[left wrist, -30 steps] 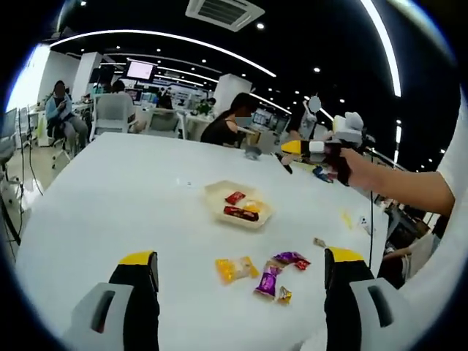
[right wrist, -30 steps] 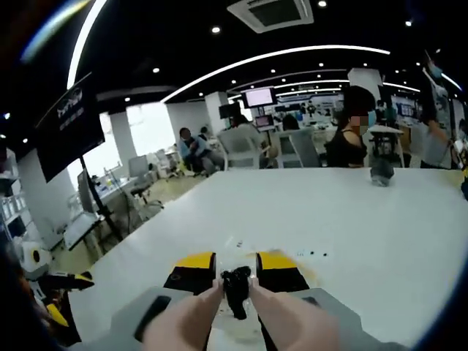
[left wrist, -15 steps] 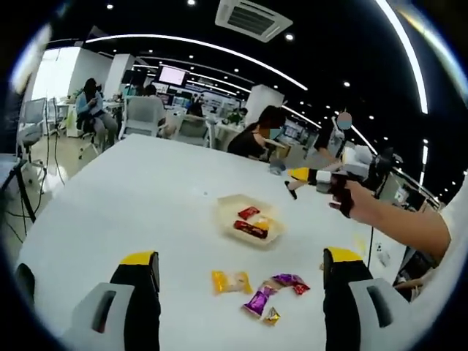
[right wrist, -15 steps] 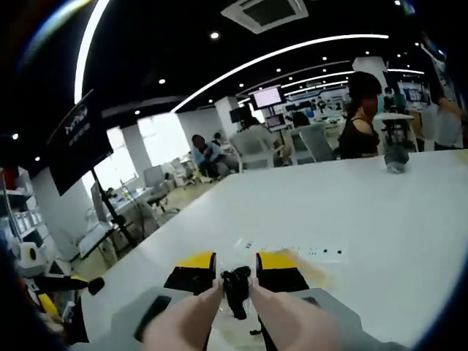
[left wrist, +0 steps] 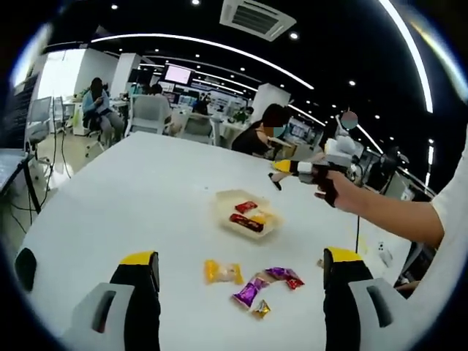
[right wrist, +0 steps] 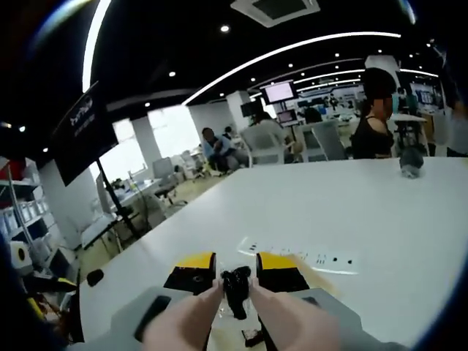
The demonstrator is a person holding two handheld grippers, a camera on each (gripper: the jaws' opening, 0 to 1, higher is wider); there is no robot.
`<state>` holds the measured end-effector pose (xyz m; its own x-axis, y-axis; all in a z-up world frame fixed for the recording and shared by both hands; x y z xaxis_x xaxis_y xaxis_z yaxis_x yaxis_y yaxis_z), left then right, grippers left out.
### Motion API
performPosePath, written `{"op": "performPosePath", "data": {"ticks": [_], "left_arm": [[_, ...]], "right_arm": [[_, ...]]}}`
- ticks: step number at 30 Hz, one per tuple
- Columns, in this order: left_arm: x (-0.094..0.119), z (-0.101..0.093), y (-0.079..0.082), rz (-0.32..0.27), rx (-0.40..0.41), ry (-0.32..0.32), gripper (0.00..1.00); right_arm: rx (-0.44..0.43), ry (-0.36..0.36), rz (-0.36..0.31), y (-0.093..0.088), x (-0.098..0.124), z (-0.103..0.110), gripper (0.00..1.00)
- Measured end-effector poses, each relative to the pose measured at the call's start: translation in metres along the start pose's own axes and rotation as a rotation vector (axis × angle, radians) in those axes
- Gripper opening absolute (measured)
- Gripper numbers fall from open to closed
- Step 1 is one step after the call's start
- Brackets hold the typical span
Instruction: Place the target food into the container with the food tongs after gripping and lifting it, then release it inside without dropping or visibly crushing the food.
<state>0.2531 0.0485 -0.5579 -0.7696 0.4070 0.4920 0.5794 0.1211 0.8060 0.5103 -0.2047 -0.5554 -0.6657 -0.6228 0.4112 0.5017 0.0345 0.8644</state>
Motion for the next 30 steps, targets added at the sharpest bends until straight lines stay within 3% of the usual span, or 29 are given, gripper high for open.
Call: {"op": "performPosePath", "data": {"ticks": [5, 10, 19, 30], "left_arm": [[0.005, 0.000, -0.005, -0.016, 0.048, 0.020, 0.93], [0.005, -0.005, -0.005, 0.019, 0.008, 0.012, 0.92], [0.018, -0.007, -0.007, 0.013, -0.011, 0.020, 0.92], [0.026, -0.012, -0.018, 0.040, -0.026, 0.023, 0.92]], "right_arm": [[0.021, 0.012, 0.018, 0.001, -0.001, 0.004, 0.21], [0.037, 0.020, 0.004, 0.004, -0.001, 0.005, 0.21], [0.058, 0.018, 0.011, 0.000, 0.000, 0.002, 0.21], [0.009, 0.034, -0.001, 0.003, -0.004, -0.002, 0.21]]}}
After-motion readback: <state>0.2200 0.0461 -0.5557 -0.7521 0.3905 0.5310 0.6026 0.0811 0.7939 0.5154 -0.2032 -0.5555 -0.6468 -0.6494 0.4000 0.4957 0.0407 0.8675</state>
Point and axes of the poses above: the point that each gripper's makers call its tool centre point, and the gripper's own axes: x roughly backward along the fingers, z roughly to its left, y roughly out of its top, the point moved 8 cm from there along x, roughly backward along the fingers, and after that the axes turned 7 degrees about z, right-handed, at the moved point
